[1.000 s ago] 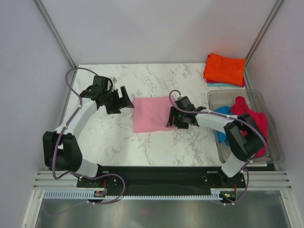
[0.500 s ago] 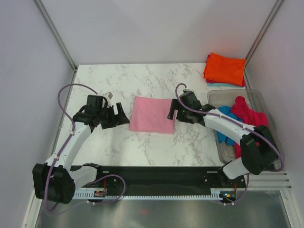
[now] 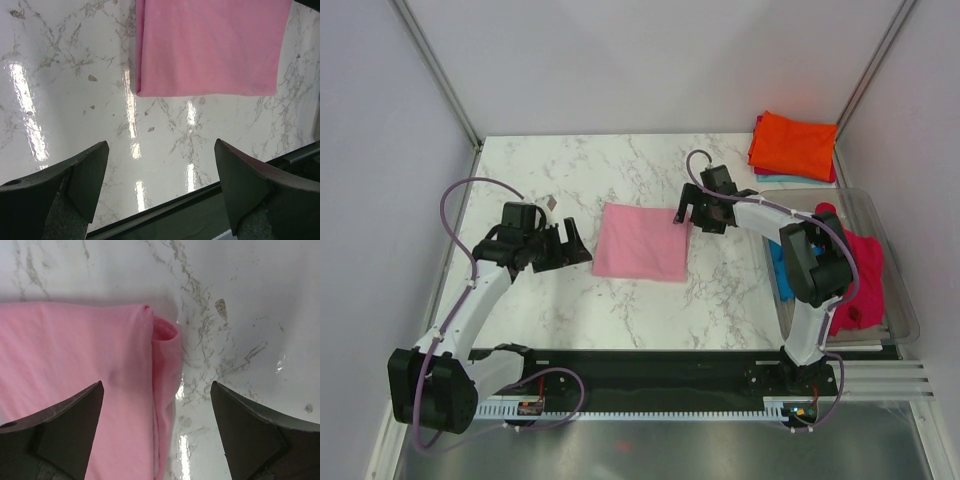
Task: Fold and stack the t-shirts
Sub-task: Fold the tshirt, then neatly place the folded tshirt to the corner
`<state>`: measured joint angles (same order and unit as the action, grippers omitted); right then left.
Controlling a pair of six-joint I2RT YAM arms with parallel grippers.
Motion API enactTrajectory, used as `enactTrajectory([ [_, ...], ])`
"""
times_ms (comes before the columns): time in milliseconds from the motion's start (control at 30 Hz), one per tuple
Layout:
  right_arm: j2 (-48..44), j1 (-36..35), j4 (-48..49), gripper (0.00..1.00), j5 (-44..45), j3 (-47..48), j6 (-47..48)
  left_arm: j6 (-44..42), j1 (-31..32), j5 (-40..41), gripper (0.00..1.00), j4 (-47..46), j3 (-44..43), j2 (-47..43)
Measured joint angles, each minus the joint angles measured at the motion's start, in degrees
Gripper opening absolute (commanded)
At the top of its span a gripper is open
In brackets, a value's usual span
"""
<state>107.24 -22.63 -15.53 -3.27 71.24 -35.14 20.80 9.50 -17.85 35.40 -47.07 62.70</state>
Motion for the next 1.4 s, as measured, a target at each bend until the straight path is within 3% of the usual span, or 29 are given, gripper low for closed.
enactTrajectory([
  [200, 4.7, 0.8, 4.6, 0.82, -2.5, 1.7, -0.6, -0.3, 0.0, 0.0, 0.93, 0.0, 0.0, -0.2],
  [300, 6.2, 0.7, 8.2, 0.62, -4.2, 1.7, -1.3, -0.3, 0.0, -0.1, 0.93, 0.0, 0.0, -0.2],
  [333, 6.6, 0.7, 8.9, 0.49, -4.5, 1.5, -1.6, -0.3, 0.0, -0.2, 0.93, 0.0, 0.0, -0.2],
  [400, 7.3, 0.7, 10.7, 0.37, -5.2, 0.6, -2.2, -0.3, 0.0, -0.2, 0.93, 0.0, 0.0, -0.2],
  [433, 7.3, 0.8, 11.5, 0.24, -5.6, -0.1, -2.5, -0.3, 0.0, -0.2, 0.93, 0.0, 0.0, -0.2],
  [533, 7.3, 0.8, 13.4, 0.05, -6.3, -1.7, -3.3, -0.3, 0.0, -0.2, 0.92, 0.0, 0.0, -0.4],
  [600, 7.3, 1.0, 13.8, 0.00, -6.7, -1.8, -3.5, -0.3, 0.3, -0.1, 0.91, 0.0, 0.0, -0.9],
  [800, 7.1, 2.5, 7.3, 0.00, -7.2, 2.5, -0.7, -0.2, 0.7, -0.1, 0.91, 1.2, 0.2, -7.1],
  [1067, 7.3, 8.8, -5.0, 0.00, -6.7, 25.4, 5.1, 0.8, 0.8, 1.2, 0.91, 1.1, 3.1, -21.8],
  [1233, 10.8, 12.4, -9.4, 0.00, -4.6, 40.9, 9.9, 0.8, 0.9, 1.2, 0.90, 0.7, 3.2, -20.5],
  [1400, 13.4, 14.5, -12.5, 0.00, -3.2, 47.0, 16.2, 0.8, 0.9, 1.2, 0.90, 0.8, 3.5, -19.3],
])
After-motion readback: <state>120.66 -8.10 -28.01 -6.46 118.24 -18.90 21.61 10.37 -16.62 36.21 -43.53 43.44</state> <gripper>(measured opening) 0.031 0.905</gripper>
